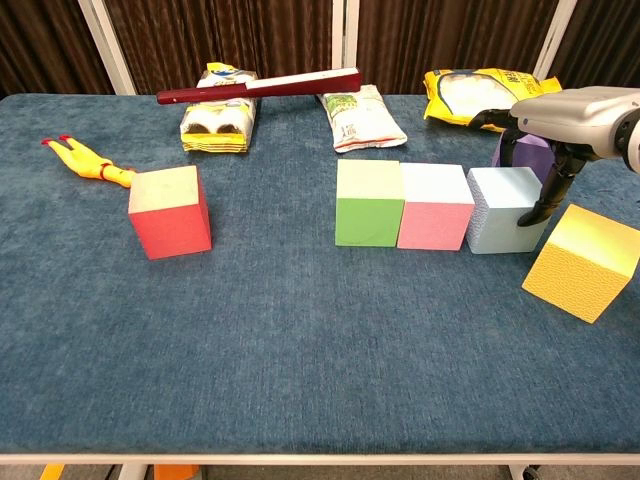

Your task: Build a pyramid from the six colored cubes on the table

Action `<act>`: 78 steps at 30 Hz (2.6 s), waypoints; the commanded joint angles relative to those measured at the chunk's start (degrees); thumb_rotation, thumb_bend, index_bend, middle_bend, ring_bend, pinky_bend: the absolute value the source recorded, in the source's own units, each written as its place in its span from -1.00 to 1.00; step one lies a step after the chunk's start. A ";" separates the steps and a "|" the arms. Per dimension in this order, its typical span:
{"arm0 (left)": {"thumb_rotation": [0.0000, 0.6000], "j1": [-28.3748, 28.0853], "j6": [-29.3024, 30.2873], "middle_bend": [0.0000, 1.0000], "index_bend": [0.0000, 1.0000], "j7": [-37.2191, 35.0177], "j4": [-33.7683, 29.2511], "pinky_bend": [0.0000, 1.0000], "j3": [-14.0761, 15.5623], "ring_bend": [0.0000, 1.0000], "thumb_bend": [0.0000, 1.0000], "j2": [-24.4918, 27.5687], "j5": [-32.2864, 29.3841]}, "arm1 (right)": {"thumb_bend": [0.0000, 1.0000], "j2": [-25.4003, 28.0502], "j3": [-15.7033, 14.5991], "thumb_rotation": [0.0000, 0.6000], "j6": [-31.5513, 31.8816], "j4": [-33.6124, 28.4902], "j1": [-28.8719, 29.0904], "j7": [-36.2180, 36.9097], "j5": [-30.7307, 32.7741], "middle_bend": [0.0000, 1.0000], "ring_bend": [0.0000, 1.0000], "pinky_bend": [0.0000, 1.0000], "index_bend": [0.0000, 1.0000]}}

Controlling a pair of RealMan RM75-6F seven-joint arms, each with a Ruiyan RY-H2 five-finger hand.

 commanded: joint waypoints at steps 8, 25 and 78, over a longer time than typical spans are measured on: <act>1.00 0.01 0.07 -0.94 -0.81 -0.04 0.09 -0.92 0.03 -1.00 -1.00 -0.07 0.11 | -0.99 -0.37 0.04 1.00 0.32 0.45 -0.84 1.66 -1.38 0.06 -0.91 -1.00 -1.00; 1.00 -0.02 0.01 -0.94 -0.81 -0.08 0.08 -0.92 0.14 -1.00 -1.00 -0.08 0.21 | -0.99 -1.64 0.59 1.00 0.85 1.20 -1.82 3.47 -2.60 0.14 -0.87 -1.00 -1.00; 1.00 -0.21 -0.22 -0.94 -0.81 0.47 -0.63 -0.92 0.19 -1.00 -1.00 0.28 0.21 | -1.00 -1.00 0.54 1.00 -0.61 0.29 -1.15 4.60 -1.88 -0.62 -1.00 -1.00 -1.00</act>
